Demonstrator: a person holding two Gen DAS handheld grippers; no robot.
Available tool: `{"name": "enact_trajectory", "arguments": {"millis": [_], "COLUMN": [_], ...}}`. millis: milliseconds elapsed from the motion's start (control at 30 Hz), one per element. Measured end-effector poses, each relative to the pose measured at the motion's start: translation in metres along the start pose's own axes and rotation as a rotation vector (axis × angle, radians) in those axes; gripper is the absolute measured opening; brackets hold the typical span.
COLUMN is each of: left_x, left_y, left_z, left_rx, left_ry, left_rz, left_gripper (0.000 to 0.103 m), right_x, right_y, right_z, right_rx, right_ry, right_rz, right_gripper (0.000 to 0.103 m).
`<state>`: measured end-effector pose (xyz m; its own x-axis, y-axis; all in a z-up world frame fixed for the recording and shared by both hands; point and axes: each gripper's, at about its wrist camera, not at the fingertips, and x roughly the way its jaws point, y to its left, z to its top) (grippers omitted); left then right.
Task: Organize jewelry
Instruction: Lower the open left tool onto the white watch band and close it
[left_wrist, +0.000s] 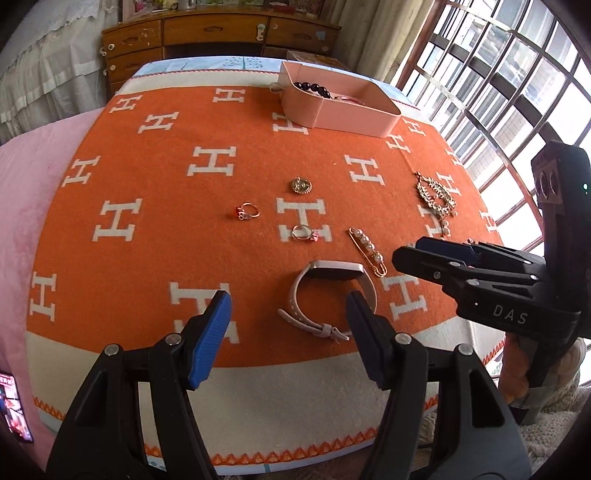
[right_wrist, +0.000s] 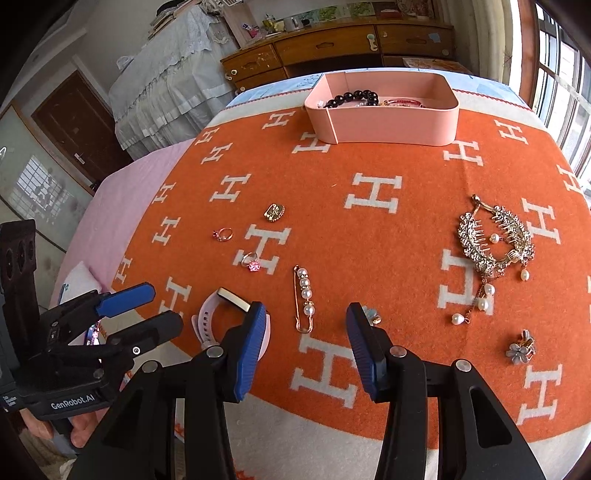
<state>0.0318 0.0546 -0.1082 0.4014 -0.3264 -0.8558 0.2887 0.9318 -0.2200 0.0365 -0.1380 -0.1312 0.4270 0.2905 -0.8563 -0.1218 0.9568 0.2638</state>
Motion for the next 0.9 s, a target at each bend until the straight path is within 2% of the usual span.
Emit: {"name": "enact_trajectory", "arguments": {"millis": [100, 267, 500, 567, 667, 800, 900], "left_x": [0.008, 0.024, 0.041, 0.043, 0.045, 0.042, 0.036], "left_y": [-0.005, -0.007, -0.010, -0.011, -0.009, -0.005, -0.003], "left_z": [-0.001, 0.000, 0.003, 0.005, 0.007, 0.009, 0.011], "left_rx": [0.016, 0.018, 0.008, 0.013, 0.006, -0.002, 0.002], "left_ry": [0.026, 0.080, 0.122, 0.120, 0.111, 0.090, 0.064], "left_rz": [-0.005, -0.008, -0.010, 0.003, 0.007, 0.013, 0.029], "left_gripper": [0.060, 0.044, 0.032, 0.014, 0.006, 0.004, 0.004], "right_x": [0.004, 0.007, 0.012, 0.014, 0.018, 0.025, 0.036], "right_y": [-0.003, -0.007, -0.001, 0.001, 0.007, 0.018, 0.024], "right_z": [0.000, 0.000, 0.002, 0.004, 0.007, 0.011, 0.014], "right_rx": [0.009, 0.008, -0.038, -0.056, -0.096, -0.171, -0.202], "right_ry": [0.005, 0.000, 0.000, 0.000, -0.002, -0.001, 0.033], "right_rz": [-0.001, 0.007, -0.014, -0.024, -0.045, -0.084, -0.092], "right_gripper": [0.046, 0.046, 0.046, 0.046, 0.046, 0.042, 0.032]}}
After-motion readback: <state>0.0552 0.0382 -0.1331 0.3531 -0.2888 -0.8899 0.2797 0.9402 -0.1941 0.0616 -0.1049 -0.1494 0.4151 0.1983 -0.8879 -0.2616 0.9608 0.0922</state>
